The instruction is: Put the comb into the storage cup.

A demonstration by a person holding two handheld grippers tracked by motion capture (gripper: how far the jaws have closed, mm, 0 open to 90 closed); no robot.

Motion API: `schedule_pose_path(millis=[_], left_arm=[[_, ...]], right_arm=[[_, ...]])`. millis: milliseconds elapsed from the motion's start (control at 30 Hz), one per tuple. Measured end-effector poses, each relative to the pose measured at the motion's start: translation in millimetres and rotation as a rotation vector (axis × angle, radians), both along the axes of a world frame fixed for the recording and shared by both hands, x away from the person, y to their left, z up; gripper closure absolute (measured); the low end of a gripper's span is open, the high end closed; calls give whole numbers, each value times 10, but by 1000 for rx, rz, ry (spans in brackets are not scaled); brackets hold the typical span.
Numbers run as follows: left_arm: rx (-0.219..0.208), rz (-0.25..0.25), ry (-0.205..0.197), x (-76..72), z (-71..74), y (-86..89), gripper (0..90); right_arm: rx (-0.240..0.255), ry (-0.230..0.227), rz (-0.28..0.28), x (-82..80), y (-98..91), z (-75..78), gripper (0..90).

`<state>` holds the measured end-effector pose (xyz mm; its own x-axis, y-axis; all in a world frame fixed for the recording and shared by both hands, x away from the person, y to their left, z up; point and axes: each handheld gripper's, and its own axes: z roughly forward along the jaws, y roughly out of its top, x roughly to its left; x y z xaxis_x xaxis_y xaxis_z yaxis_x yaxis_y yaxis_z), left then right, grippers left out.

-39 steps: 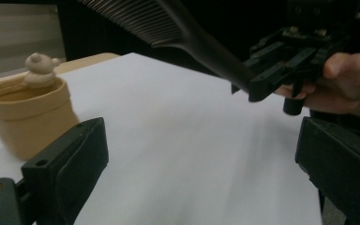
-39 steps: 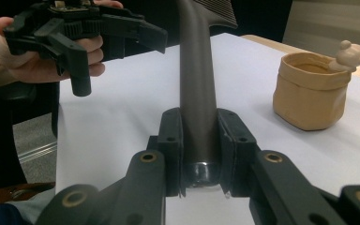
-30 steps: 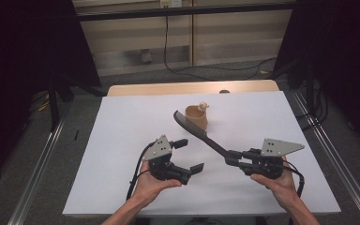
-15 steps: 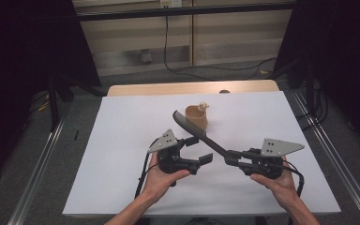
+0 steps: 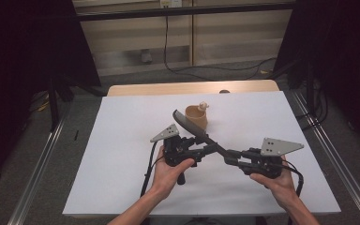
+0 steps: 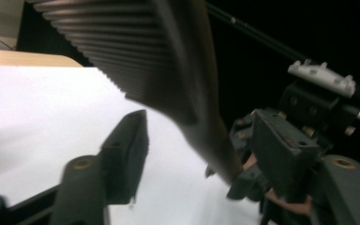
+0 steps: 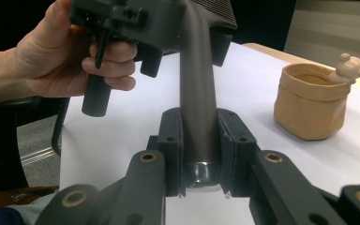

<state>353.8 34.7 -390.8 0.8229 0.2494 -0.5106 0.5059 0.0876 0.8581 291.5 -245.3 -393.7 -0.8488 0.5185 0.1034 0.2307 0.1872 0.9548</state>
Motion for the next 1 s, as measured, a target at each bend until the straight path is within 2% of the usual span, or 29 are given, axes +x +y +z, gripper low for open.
schedule_pose_path(millis=[100, 133, 233, 367, 567, 633, 1000], left_arm=[[-9, 4, 16, 11, -3, -15, 452], [-3, -2, 7, 17, -9, -17, 471], [-10, 6, 13, 14, -11, -32, 467], [-12, -1, 18, 28, -19, -47, 546], [-54, -8, 62, 62, -44, -59, 616], [-70, -25, 71, 73, -56, -63, 641], [-111, -70, 113, 127, -72, -57, 702]], right_arm=[[9, 7, -4, 9, 1, -20, 728], [8, 5, -4, 10, 0, -22, 728], [3, 6, -8, 6, -4, -22, 728], [10, 5, -14, 13, -10, -26, 727], [16, 3, -17, 13, -24, -23, 727], [14, 4, -18, 15, -29, -27, 727], [8, 0, -20, 37, -12, -32, 727]])
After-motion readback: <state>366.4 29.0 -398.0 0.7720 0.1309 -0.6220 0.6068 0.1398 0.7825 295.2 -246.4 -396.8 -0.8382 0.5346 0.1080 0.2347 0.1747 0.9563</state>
